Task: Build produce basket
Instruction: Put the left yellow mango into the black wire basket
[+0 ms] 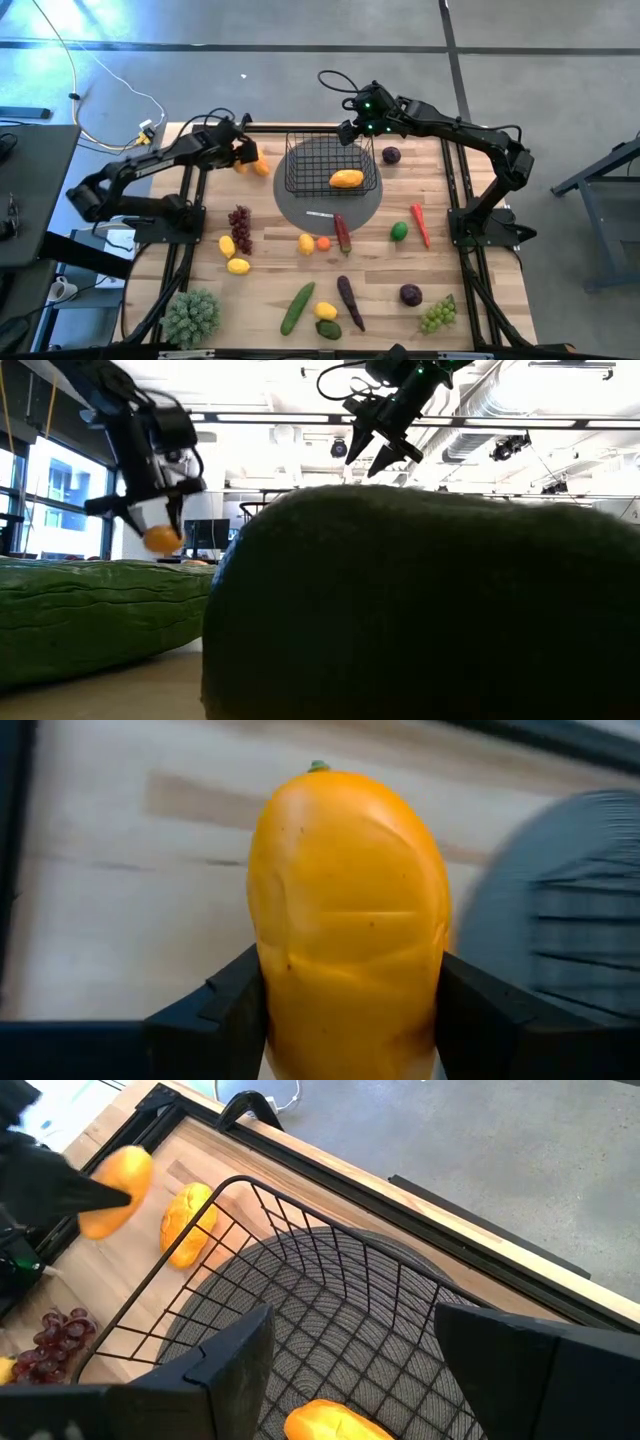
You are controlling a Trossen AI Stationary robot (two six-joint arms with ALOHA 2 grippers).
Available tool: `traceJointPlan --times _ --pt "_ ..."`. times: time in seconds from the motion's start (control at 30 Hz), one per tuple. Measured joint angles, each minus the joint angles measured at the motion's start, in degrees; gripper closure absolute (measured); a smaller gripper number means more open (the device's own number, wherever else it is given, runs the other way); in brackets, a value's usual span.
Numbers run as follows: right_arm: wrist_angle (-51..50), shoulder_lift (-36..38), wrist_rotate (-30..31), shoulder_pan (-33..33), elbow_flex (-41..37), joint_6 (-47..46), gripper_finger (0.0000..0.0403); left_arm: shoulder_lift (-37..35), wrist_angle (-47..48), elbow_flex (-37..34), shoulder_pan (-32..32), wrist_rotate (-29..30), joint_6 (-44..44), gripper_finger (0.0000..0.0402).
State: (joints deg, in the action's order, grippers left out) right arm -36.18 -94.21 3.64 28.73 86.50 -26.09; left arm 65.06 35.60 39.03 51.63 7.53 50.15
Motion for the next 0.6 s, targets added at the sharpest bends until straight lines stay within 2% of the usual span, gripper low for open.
traceJointPlan --times 0.13,0.27,0.6 --pt "0.0 0.0 0.0 0.0 0.0 0.01 0.0146 -5.76 -3.75 0.0 -3.9 -0.02 -0.85 0.0196" --pt "0.0 0.0 0.0 0.0 0.0 -0.01 0.0146 -10.1 -11.43 0.0 -8.03 0.45 -1.06 0.0195" --pt "0.0 0.0 0.0 0.01 0.0 0.01 0.0146 -11.9 -32.49 0.02 -15.63 0.6 -11.14 0.0194"
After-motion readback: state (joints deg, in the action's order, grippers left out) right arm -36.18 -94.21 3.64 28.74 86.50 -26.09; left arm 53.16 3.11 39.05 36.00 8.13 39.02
